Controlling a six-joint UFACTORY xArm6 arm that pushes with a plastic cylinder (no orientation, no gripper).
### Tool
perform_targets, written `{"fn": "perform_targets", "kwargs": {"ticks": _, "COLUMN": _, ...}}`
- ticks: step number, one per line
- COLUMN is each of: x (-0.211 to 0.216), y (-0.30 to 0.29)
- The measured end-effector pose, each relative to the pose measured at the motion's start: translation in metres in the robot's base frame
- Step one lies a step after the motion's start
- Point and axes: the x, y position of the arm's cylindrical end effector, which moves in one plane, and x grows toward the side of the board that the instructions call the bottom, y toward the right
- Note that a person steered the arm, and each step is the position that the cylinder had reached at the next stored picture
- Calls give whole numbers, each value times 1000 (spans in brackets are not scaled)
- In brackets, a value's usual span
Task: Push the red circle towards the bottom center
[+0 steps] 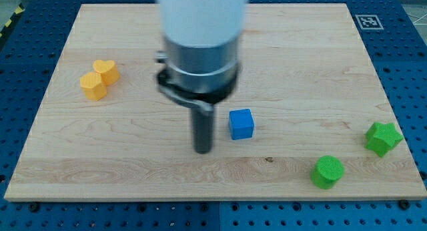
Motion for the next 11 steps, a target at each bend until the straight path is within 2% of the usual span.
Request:
{"fn": "perform_targets", "kwargs": {"ticks": 1, "x": -25, "y": -57}}
{"fn": "perform_targets", "kwargs": {"ticks": 2, "x": -73, "y": -73}}
{"fn": "perform_targets", "kwargs": {"ticks": 4, "x": -146, "y": -79}}
{"fn": "perform_targets", "kwargs": {"ticks": 6, "x": -199, "y": -75}}
{"fn": "perform_targets", "kwargs": {"ticks": 8, "x": -200, "y": -27}}
{"fn": "perform_targets", "kwargs": {"ticks": 11, "x": -188, "y": -14}}
